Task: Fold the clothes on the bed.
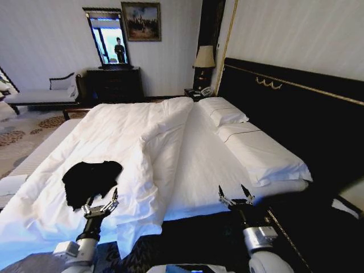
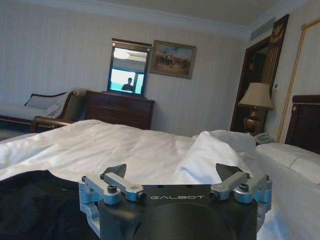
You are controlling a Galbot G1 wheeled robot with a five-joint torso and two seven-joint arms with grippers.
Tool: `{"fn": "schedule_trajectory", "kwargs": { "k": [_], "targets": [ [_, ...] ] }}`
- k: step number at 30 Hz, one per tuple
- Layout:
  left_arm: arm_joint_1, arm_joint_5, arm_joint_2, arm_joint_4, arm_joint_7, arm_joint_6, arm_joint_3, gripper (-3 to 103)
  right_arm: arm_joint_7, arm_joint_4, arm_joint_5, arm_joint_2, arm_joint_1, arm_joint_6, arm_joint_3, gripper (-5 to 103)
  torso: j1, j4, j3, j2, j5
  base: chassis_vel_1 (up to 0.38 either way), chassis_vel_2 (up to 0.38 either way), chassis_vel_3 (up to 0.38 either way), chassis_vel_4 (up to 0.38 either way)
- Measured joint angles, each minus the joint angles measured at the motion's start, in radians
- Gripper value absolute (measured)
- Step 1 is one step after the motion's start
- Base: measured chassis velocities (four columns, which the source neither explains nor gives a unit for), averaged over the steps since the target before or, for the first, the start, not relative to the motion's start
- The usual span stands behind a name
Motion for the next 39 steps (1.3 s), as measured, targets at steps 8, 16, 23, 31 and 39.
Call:
{"fn": "schedule_trajectory", "kwargs": {
  "k": [8, 16, 23, 31, 39],
  "targets": [
    [-0.002, 0.0, 0.004, -0.003, 0.0, 0.006, 0.001, 100, -0.001, -0.004, -0.007, 0.003, 0.003, 0.001, -0.005, 100, 0.0, 0.0, 0.0, 0.0, 0.0, 0.066, 0.069, -0.077, -0.081],
    [-0.007, 0.0, 0.003, -0.001, -0.003, 0.01, 0.005, 100, -0.001, -0.008, -0.007, 0.002, 0.004, 0.002, -0.006, 100, 0.0, -0.0001, 0.0, 0.0, -0.0001, 0.068, 0.088, -0.069, -0.091],
    [-0.009, -0.003, 0.002, 0.004, -0.003, 0.01, 0.003, 100, -0.002, -0.011, -0.007, 0.003, 0.006, 0.002, -0.005, 100, 0.0, 0.0, 0.0, 0.0, -0.0001, 0.078, 0.108, -0.076, -0.097],
    [-0.006, -0.006, 0.0, 0.006, -0.003, 0.01, -0.004, 100, -0.003, -0.013, -0.008, 0.004, 0.006, 0.004, -0.007, 100, 0.0, 0.0, 0.0, 0.0, 0.0, 0.067, 0.104, -0.072, -0.105],
    [-0.004, -0.008, -0.002, 0.003, -0.003, 0.009, -0.004, 100, -0.006, -0.01, -0.007, 0.004, 0.004, 0.007, -0.007, 100, 0.0, 0.0, 0.0, 0.0, -0.0001, 0.06, 0.103, -0.066, -0.11]
  ]
}}
